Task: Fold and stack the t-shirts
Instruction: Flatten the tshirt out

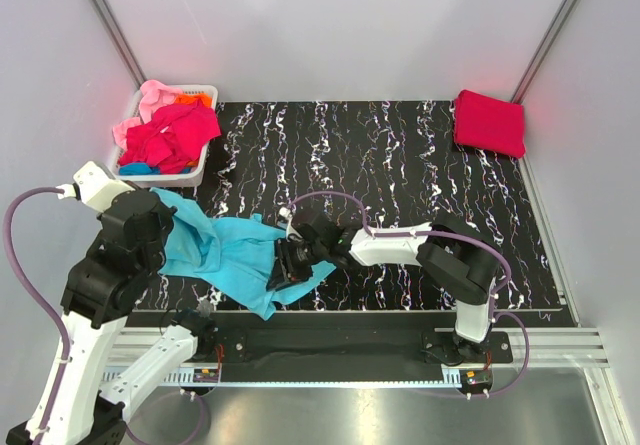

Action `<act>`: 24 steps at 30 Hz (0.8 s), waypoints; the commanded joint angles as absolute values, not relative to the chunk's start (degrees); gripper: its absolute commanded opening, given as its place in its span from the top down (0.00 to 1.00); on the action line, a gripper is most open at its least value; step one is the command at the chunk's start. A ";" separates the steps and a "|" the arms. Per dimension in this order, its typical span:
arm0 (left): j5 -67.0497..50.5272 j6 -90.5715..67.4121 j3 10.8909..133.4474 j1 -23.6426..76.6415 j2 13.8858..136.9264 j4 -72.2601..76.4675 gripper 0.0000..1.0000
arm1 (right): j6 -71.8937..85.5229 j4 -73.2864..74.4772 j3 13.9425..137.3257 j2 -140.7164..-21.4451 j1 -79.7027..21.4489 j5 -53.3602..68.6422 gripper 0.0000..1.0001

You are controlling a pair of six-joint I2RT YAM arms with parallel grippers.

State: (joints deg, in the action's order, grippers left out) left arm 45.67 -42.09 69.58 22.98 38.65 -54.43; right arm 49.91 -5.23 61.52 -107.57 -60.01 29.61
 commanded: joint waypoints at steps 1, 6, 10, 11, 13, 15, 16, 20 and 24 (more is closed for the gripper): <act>47.72 -42.01 69.61 22.94 38.14 -53.00 1.00 | 49.66 -7.47 63.98 -107.93 -60.73 30.67 0.62; 47.99 -41.75 69.79 22.94 38.15 -53.09 1.00 | 49.48 -6.86 64.51 -107.84 -60.73 30.76 0.77; 48.16 -41.75 69.79 22.94 37.88 -53.17 1.00 | 49.22 -5.89 64.86 -107.75 -60.91 30.67 0.96; 48.16 -41.75 69.79 23.03 37.79 -53.17 1.00 | 49.22 -5.89 64.86 -107.84 -60.82 30.59 1.00; 48.25 -41.57 69.79 22.94 37.70 -53.35 1.00 | 48.87 -5.45 65.13 -108.02 -60.82 30.67 1.00; 48.43 -41.49 69.87 22.94 37.62 -53.44 1.00 | 48.17 -4.84 65.04 -107.84 -60.91 29.98 1.00; 48.51 -41.40 69.96 22.94 37.62 -53.44 1.00 | 47.64 -4.40 65.13 -107.67 -60.91 29.54 1.00; 48.60 -40.78 70.49 22.94 37.53 -53.70 1.00 | 43.87 3.04 66.09 -105.39 -61.00 24.54 1.00; 48.25 -40.08 71.45 22.94 37.71 -54.05 1.00 | 36.94 20.67 68.64 -98.20 -60.91 9.73 1.00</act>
